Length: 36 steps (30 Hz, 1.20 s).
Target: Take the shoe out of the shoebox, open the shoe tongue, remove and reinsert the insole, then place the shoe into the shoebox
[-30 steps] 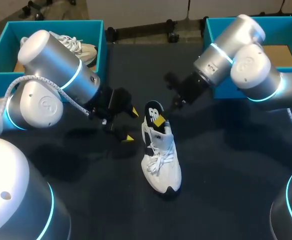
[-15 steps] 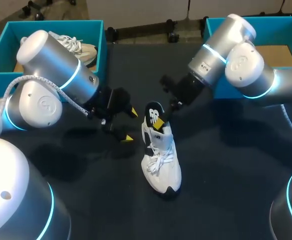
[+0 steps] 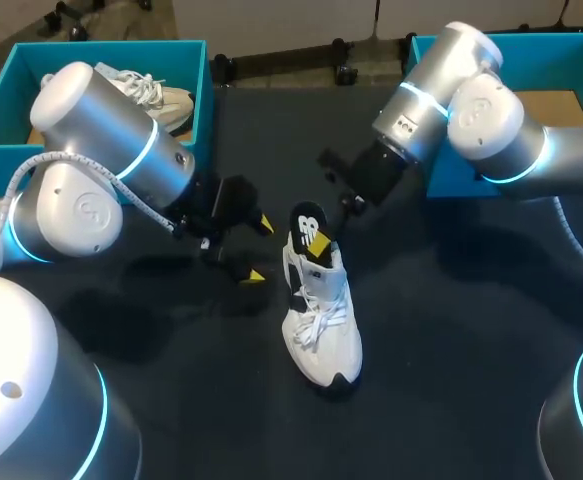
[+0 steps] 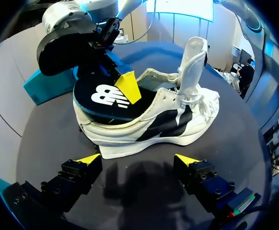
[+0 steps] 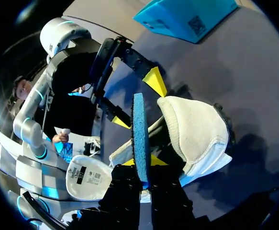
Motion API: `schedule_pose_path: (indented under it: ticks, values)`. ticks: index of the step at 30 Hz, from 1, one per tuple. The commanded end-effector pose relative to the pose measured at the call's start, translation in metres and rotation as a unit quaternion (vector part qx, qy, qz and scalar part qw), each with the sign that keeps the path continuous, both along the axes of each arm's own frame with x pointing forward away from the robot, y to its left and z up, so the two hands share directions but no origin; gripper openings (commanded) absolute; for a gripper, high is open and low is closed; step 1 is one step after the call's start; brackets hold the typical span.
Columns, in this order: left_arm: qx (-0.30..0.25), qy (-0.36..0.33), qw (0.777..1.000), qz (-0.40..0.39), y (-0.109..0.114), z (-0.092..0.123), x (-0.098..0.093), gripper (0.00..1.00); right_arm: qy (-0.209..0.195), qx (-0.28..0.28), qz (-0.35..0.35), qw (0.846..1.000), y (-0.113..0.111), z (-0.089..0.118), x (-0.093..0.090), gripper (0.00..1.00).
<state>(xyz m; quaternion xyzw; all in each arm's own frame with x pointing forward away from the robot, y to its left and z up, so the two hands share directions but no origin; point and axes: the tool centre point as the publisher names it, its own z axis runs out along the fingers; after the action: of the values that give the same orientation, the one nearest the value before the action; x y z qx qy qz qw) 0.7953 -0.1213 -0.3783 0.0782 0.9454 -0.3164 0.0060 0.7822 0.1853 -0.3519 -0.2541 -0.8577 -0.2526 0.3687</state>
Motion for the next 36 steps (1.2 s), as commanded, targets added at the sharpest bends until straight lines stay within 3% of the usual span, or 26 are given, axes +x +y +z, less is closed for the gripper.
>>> schedule_pose_path:
  ticks: [1, 16, 18, 19, 26, 36]
  values:
    - [-0.003, -0.001, 1.0, -0.001, 0.001, -0.002, -0.001, 1.0, 0.019, -0.003, 0.01, 1.0, 0.003, -0.006, 0.003, 0.0]
    - [0.002, -0.003, 1.0, -0.008, 0.001, 0.0, 0.004, 1.0, 0.034, -0.01, 0.006, 0.999, 0.0, -0.019, -0.015, 0.0]
    - [0.002, -0.003, 1.0, -0.01, 0.001, 0.0, 0.005, 1.0, 0.027, -0.01, 0.001, 1.0, 0.0, -0.016, -0.013, 0.12]
    - [0.002, -0.004, 1.0, -0.011, 0.0, 0.001, 0.005, 1.0, 0.021, -0.009, -0.001, 1.0, -0.001, -0.013, -0.01, 0.29]
    - [0.002, -0.005, 1.0, -0.013, -0.001, 0.001, 0.007, 1.0, -0.006, -0.011, 0.0, 1.0, 0.003, 0.003, 0.0, 0.41]
    - [0.003, -0.004, 1.0, -0.009, 0.0, 0.001, 0.007, 1.0, -0.027, -0.009, -0.005, 1.0, 0.004, 0.011, 0.011, 0.38]
